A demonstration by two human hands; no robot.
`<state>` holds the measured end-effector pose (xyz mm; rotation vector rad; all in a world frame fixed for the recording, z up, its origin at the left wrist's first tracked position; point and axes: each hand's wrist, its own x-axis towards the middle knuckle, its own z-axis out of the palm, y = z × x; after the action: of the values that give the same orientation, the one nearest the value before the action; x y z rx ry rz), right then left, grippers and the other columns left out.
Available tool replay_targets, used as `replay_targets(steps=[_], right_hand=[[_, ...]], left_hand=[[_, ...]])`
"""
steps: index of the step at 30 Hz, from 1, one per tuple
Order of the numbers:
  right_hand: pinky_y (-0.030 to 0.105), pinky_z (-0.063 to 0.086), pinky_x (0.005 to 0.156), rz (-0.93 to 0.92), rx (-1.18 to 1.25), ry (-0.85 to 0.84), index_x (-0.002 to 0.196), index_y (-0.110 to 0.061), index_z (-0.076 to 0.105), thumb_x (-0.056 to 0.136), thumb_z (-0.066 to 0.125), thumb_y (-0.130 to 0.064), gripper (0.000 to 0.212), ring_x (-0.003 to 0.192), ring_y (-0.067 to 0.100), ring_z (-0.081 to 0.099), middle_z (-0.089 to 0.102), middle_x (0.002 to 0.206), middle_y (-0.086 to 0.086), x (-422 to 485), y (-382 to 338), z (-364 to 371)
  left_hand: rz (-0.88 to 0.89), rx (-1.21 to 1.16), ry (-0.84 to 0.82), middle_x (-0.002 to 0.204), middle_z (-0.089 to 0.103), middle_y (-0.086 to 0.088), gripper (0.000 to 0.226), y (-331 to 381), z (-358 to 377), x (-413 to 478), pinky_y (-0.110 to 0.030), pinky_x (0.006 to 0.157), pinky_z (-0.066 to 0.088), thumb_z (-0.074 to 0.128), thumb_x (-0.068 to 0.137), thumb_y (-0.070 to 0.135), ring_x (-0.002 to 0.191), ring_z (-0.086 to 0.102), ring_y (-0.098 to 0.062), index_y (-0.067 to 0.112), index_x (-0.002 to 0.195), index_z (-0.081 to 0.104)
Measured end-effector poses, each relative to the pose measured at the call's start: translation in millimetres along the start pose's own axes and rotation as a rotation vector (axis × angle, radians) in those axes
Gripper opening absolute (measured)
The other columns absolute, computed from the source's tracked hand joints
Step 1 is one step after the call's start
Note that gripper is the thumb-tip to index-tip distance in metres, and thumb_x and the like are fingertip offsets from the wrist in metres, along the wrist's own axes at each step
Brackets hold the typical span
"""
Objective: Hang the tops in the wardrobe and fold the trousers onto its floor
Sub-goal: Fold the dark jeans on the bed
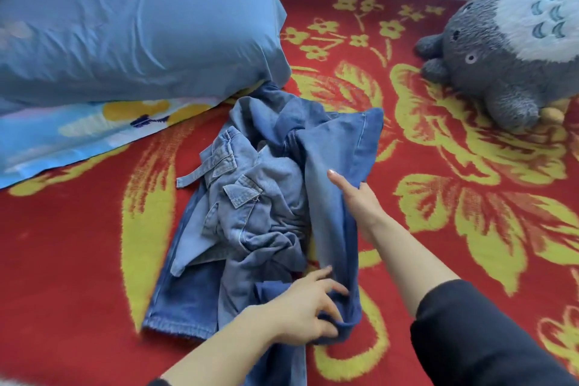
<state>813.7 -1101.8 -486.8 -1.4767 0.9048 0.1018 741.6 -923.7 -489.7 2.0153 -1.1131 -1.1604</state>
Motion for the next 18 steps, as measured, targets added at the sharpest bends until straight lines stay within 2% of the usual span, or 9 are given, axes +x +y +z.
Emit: replay_targets(steps=[3,6,8,10,11,13,14,16,18], right_hand=[[0.021,0.051,0.070,0.041,0.060,0.092,0.108,-0.012,0.065,0.081,0.066,-0.006,0.028,0.082,0.015,0.063,0.069,0.101,0.001,-9.9,10.8,6.7],[0.029,0.048,0.070,0.084,0.060,-0.067,0.101,-0.017,0.071,0.077,0.052,0.000,0.035,0.077,0.019,0.061,0.070,0.088,0.002,-28.3,15.9,-10.3],[0.031,0.047,0.072,0.128,0.017,-0.286,0.104,-0.016,0.072,0.076,0.052,0.002,0.040,0.080,0.020,0.062,0.070,0.089,0.006,-48.1,20.3,-33.5],[0.031,0.046,0.075,0.206,-0.028,-0.506,0.107,-0.019,0.073,0.072,0.054,0.001,0.044,0.083,0.022,0.062,0.070,0.094,0.008,-71.9,31.2,-58.9],[0.030,0.047,0.075,0.252,-0.061,-0.604,0.107,-0.019,0.074,0.069,0.057,-0.001,0.046,0.085,0.022,0.062,0.070,0.096,0.008,-84.3,39.9,-69.8],[0.029,0.048,0.076,0.326,-0.136,-0.798,0.108,-0.014,0.073,0.065,0.060,-0.004,0.046,0.089,0.021,0.063,0.070,0.099,0.008,-111.5,60.5,-83.1],[0.027,0.049,0.077,0.351,-0.169,-0.889,0.105,-0.015,0.074,0.066,0.062,-0.005,0.043,0.089,0.019,0.064,0.070,0.099,0.005,-125.5,71.6,-85.5],[0.022,0.049,0.075,0.411,-0.203,-1.019,0.099,-0.022,0.076,0.072,0.065,-0.009,0.032,0.084,0.007,0.065,0.072,0.092,-0.007,-152.6,92.1,-88.3],[0.019,0.044,0.070,0.467,-0.266,-1.017,0.107,-0.027,0.073,0.079,0.066,-0.013,0.031,0.076,0.000,0.061,0.070,0.085,-0.016,-171.3,108.1,-97.4]], left_hand=[[-0.095,-0.128,-0.194,0.148,0.043,0.007,0.021,-1.8,-2.7,-5.7,-0.026,0.116,0.014,0.064,0.085,0.013,0.145,0.007,-0.007,0.003,0.102,0.073],[-0.224,-0.288,-0.263,0.128,0.063,0.003,0.019,0.5,-18.3,-18.8,-0.031,0.113,0.029,0.066,0.078,0.014,0.132,0.036,-0.003,0.004,0.091,0.075],[-0.356,-0.413,0.049,0.106,0.072,-0.004,0.016,0.7,-31.0,-21.9,-0.035,0.099,0.046,0.064,0.080,0.015,0.105,0.060,-0.008,0.009,0.090,0.075],[-0.484,-0.653,0.485,0.107,0.071,-0.006,0.011,3.5,-40.3,-21.4,-0.032,0.083,0.051,0.060,0.089,0.024,0.098,0.064,-0.015,0.022,0.096,0.069],[-0.508,-0.882,0.575,0.109,0.070,-0.002,0.014,7.1,-44.0,-18.3,-0.031,0.077,0.050,0.057,0.091,0.037,0.098,0.064,-0.015,0.028,0.098,0.066],[-0.500,-1.221,0.552,0.105,0.072,0.004,0.036,15.4,-42.4,-8.7,-0.029,0.067,0.054,0.056,0.085,0.057,0.095,0.068,-0.014,0.029,0.105,0.066],[-0.483,-1.186,0.527,0.101,0.073,0.003,0.040,20.1,-36.5,-5.2,-0.027,0.064,0.055,0.064,0.079,0.054,0.092,0.070,-0.014,0.024,0.106,0.068],[-0.524,-0.934,0.580,0.085,0.072,-0.003,0.027,27.3,-18.1,-3.8,-0.028,0.062,0.053,0.072,0.066,0.024,0.079,0.066,-0.019,0.011,0.088,0.068],[-0.612,-0.842,0.626,0.061,0.058,0.000,0.011,32.2,-5.5,-12.9,-0.023,0.053,0.042,0.059,0.066,0.001,0.062,0.052,-0.017,0.012,0.066,0.056]])
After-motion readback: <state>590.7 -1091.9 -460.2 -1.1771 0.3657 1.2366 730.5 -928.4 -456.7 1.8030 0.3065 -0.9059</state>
